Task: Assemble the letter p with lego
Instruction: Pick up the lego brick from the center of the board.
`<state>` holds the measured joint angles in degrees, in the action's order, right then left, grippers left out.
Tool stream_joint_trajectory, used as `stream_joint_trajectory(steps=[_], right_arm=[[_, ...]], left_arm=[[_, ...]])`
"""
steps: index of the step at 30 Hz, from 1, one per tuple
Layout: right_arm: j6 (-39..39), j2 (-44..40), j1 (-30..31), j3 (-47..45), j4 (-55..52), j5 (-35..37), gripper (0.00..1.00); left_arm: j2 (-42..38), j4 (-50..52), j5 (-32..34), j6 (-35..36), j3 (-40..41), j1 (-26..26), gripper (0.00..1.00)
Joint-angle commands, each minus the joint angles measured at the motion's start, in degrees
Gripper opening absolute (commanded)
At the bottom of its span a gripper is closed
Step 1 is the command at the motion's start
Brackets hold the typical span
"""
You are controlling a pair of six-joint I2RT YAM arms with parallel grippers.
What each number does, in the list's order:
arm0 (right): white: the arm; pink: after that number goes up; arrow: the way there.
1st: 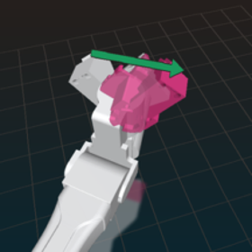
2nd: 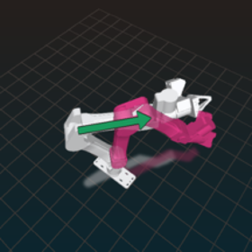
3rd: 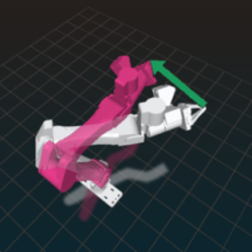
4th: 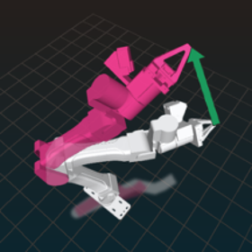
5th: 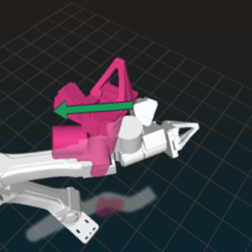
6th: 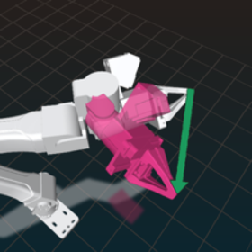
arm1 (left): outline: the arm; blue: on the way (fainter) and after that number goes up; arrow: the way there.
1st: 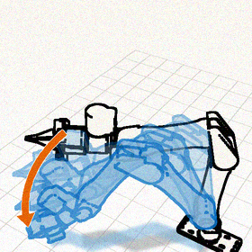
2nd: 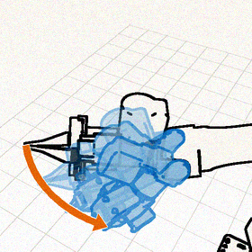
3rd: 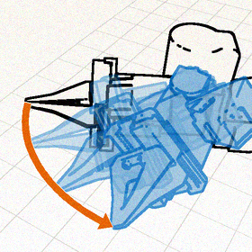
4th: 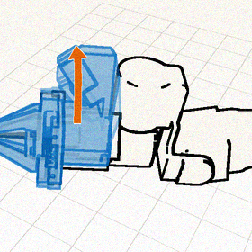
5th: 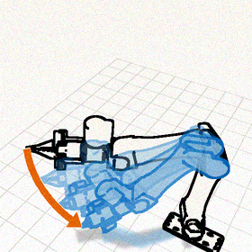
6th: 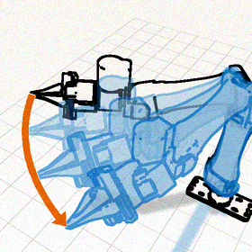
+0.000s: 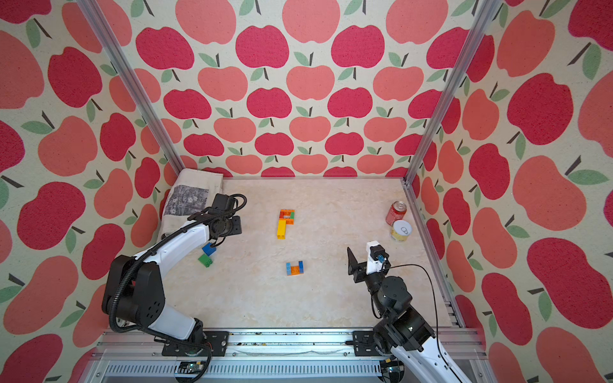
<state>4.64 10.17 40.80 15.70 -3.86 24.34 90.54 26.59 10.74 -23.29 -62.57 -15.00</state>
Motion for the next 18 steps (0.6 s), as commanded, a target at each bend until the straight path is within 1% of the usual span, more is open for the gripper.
stream_joint_trajectory(steps=[1, 5, 9, 11, 12, 13, 18], right_arm=[[1.2, -0.2, -0.3, -0.5, 1.0, -0.7, 0.77], [1.4, -0.3, -0.3, -0.3, 0.7, -1.0, 0.77], [1.4, -0.3, -0.4, -0.5, 0.9, -0.9, 0.77], [1.4, 0.0, -0.3, -0.5, 1.1, -0.8, 0.77], [1.3, 0.0, -0.3, -0.5, 1.1, -0.8, 0.77], [1.4, 0.2, -0.3, -0.6, 1.2, -0.7, 0.78], [1.3, 0.4, -0.4, -0.7, 1.6, -0.7, 0.78]], left_arm=[[3.0, -5.7, 0.8, -7.6, 1.1, 2.5, 0.56], [8.1, -6.1, -2.1, -11.3, -0.2, 6.0, 0.55], [10.7, -9.1, -0.1, -13.3, 1.0, 6.3, 0.58], [11.2, -10.6, 0.5, -14.5, 2.1, 6.4, 0.63], [11.4, -11.3, 0.6, -14.9, 2.4, 6.4, 0.69], [11.6, -12.2, 0.7, -15.1, 3.0, 6.5, 0.71], [14.3, -12.9, -1.1, -15.2, 2.3, 8.5, 0.7]])
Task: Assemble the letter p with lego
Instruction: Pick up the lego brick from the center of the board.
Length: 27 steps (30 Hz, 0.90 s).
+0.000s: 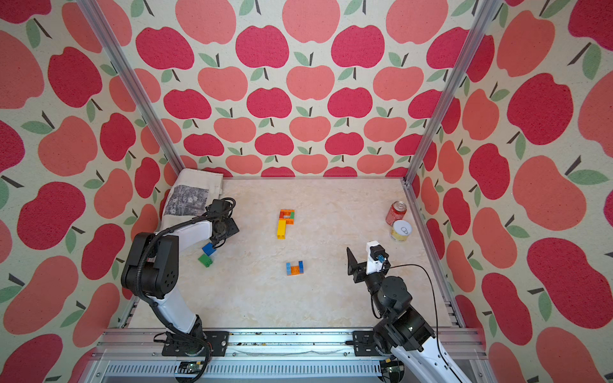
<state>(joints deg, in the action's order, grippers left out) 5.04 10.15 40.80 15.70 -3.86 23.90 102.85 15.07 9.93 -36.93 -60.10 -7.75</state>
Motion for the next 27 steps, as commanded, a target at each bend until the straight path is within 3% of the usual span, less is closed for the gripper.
stream_joint_trajectory(steps=[1, 12, 27], right_arm=[[0.9, 0.4, -0.3, -0.8, 1.6, -0.3, 0.78], [0.8, 1.0, -0.4, -1.0, 2.0, 0.1, 0.79], [0.7, 1.2, -0.4, -1.0, 2.3, 0.4, 0.79]], left_arm=[[2.7, -1.4, -0.5, -1.5, -0.7, 1.5, 0.69], [11.8, 7.3, 4.5, 3.1, -11.6, 1.5, 0.61], [8.5, 8.3, 7.2, 7.6, -11.2, -1.4, 0.25]])
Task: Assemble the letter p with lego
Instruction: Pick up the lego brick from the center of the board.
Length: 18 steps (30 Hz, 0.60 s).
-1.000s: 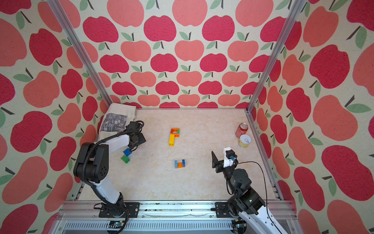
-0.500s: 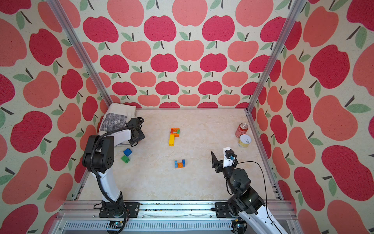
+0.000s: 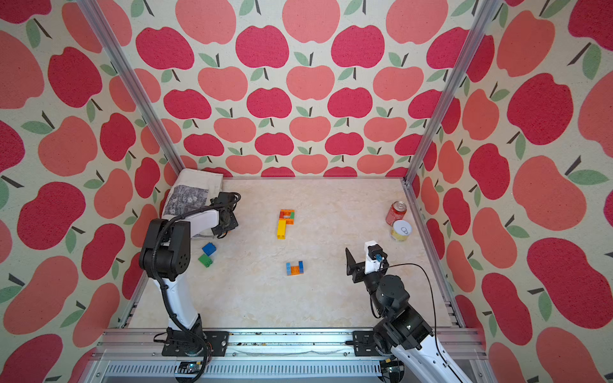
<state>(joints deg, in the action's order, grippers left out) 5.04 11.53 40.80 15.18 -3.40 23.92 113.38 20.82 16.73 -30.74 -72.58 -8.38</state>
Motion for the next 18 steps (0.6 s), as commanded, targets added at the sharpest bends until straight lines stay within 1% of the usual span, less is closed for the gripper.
stream_joint_trajectory(steps=[1, 3, 6, 8, 10, 12, 14, 15, 16, 18], right_arm=[[0.7, -0.1, -0.4, -0.6, 1.9, 0.4, 0.79], [0.7, -0.1, -0.3, -0.6, 2.0, 0.4, 0.79], [0.5, 0.0, -0.3, -0.6, 1.9, 0.5, 0.79], [0.4, -0.1, -0.3, -0.4, 1.8, 0.7, 0.79], [0.4, -0.1, -0.4, -0.4, 1.8, 0.5, 0.79], [0.4, 0.0, -0.4, -0.4, 1.9, 0.3, 0.79], [0.6, 0.2, -0.4, -0.4, 2.1, -0.2, 0.79], [0.6, 0.3, -0.4, -0.4, 2.2, -0.5, 0.79], [0.8, 0.6, -0.4, -0.4, 2.3, -0.7, 0.79], [0.8, 1.1, -0.4, -0.3, 2.3, -0.9, 0.79]], left_arm=[[-3.1, 2.6, -0.1, 2.0, 1.4, -1.1, 0.24], [-5.1, 3.1, -0.8, 3.5, 1.6, -2.1, 0.22], [-9.5, 3.1, -4.2, 7.4, 2.8, -3.9, 0.2], [-12.6, 2.7, -10.2, 13.1, 3.7, -5.2, 0.2], [-14.7, 4.9, -15.5, 18.2, 3.7, -6.5, 0.2], [-16.9, 6.3, -21.3, 23.2, 4.2, -8.3, 0.22], [-19.6, 5.9, -29.2, 28.6, 6.0, -9.9, 0.19], [-20.6, 5.5, -32.1, 31.0, 6.9, -10.7, 0.19], [-21.7, 5.4, -34.9, 33.8, 7.7, -12.0, 0.18], [-22.9, 6.4, -37.8, 38.8, 8.2, -14.8, 0.19]])
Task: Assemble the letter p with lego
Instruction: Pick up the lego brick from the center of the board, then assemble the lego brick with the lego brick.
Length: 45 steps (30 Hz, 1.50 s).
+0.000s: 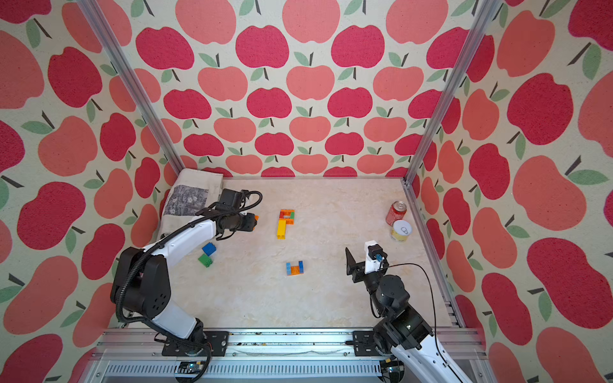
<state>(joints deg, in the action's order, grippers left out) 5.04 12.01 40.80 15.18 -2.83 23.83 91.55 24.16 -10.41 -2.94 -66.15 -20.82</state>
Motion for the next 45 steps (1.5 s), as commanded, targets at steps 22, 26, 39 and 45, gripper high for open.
stream_joint_trajectory(steps=[22, 26, 39, 45], right_arm=[[1.5, -1.2, -0.3, -0.1, 0.7, -1.2, 0.8], [1.4, -1.1, -0.4, -0.2, 1.0, -1.1, 0.79], [1.2, 0.7, -0.4, -0.5, 1.8, -1.0, 0.8], [1.1, 0.7, -0.4, -0.5, 1.9, -1.0, 0.8]], left_arm=[[7.0, 18.0, -17.4, 42.5, -7.9, -21.2, 0.17], [8.9, 18.0, -16.4, 42.5, -9.1, -21.6, 0.17], [10.1, 11.1, -14.7, 40.4, -6.8, -22.1, 0.17], [10.9, 11.3, -14.6, 40.0, -6.4, -22.5, 0.18]])
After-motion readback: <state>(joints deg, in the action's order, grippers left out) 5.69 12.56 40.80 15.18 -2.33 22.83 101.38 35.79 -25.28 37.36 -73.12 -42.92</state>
